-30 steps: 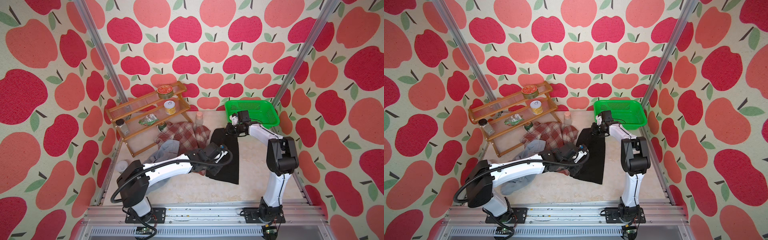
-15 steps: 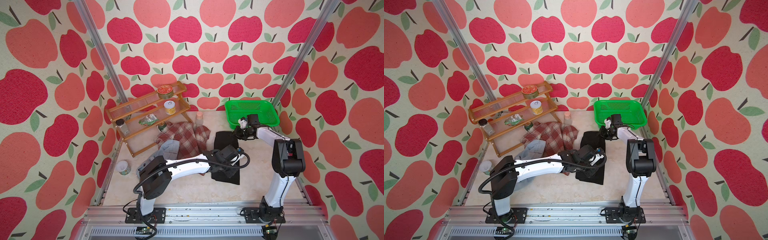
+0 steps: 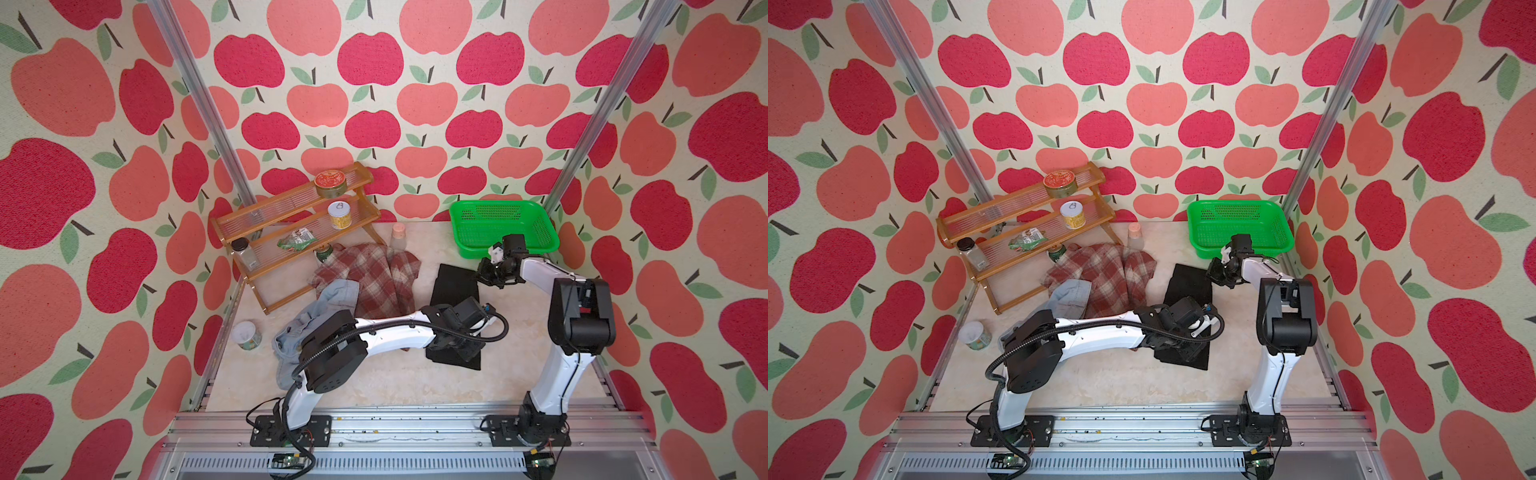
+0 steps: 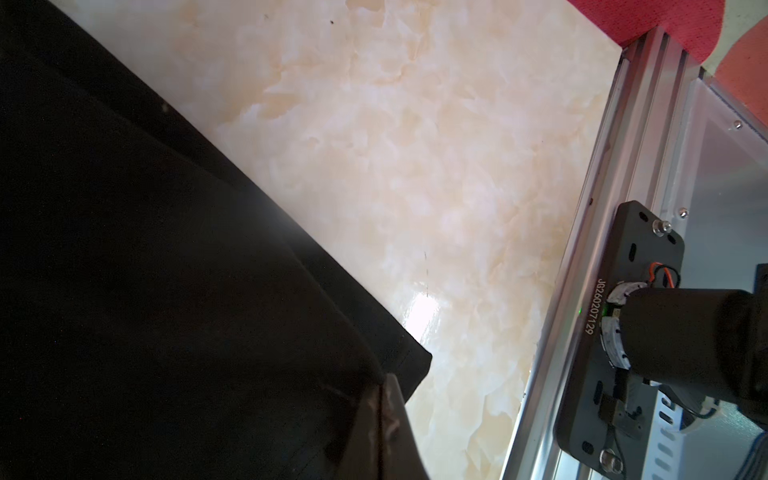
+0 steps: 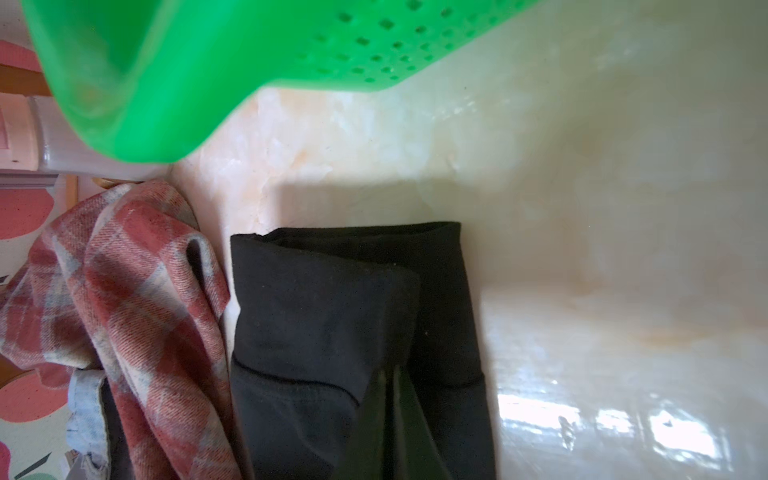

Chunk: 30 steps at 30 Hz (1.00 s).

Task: Roll up the skirts
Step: Fold the skirt at the center of the board, then adjust the skirt at the center of the board.

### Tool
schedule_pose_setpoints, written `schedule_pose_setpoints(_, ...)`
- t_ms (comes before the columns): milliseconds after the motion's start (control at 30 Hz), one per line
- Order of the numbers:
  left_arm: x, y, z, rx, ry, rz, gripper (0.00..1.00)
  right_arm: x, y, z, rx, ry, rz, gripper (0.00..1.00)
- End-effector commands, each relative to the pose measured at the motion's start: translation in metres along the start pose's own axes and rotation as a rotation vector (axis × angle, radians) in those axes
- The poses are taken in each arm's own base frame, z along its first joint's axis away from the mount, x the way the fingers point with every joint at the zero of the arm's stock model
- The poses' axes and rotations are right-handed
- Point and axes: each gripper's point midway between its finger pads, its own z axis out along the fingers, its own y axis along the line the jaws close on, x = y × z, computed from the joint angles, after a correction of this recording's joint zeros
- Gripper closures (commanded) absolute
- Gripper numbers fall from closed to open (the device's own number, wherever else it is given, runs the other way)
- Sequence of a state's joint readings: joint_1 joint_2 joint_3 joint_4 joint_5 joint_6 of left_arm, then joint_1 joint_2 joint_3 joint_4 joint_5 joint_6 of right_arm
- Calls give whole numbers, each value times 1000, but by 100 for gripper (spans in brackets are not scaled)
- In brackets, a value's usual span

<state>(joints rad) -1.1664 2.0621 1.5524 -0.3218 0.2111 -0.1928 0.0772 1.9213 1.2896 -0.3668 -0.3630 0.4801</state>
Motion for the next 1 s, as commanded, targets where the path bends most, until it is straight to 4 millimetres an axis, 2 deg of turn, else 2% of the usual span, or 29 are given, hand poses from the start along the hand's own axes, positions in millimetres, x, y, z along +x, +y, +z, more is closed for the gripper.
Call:
schedule_pose_setpoints(0, -4, -5, 7, 13, 9, -16, 98, -9, 0, -6, 31, -31, 11, 92)
schedule_pose_setpoints(33, -4, -6, 8, 17, 7, -17, 93, -11, -2, -6, 35, -33, 15, 91)
schedule_pose_setpoints(67, -6, -8, 9, 26, 1, -15, 87, -12, -2, -6, 37, -33, 15, 86)
schedule_pose_setpoints(167, -9, -15, 6, 52, -14, -2, 66, -14, -4, -5, 53, -26, 14, 57)
schedule_pose_setpoints(200, -10, -16, 5, 57, -19, 3, 64, -14, -5, -6, 60, -27, 16, 46)
schedule_pose_setpoints(267, -12, -19, -1, 64, -27, 11, 62, -15, -6, -9, 61, -35, 19, 35)
schedule_pose_setpoints(367, -14, -15, -13, 36, -46, 29, 61, -12, 1, -20, 33, -52, 10, 31)
schedule_pose_setpoints(467, -15, -1, -28, 1, -61, 23, 59, -1, -3, -34, 58, -71, -7, 31)
schedule_pose_setpoints(633, -17, 32, -67, -32, -139, -50, 54, 41, -17, -31, 57, -12, 8, 31)
schedule_pose_setpoints(767, 9, 64, -86, -99, -132, -98, 53, 79, -25, -29, 44, 14, 21, 31)
schedule_pose_setpoints(833, 26, 80, -92, -127, -120, -133, 53, 99, -28, -29, 49, 28, 18, 36)
schedule_pose_setpoints(967, 48, 98, -94, -139, -97, -199, 53, 131, -28, -34, 75, 43, -9, 40)
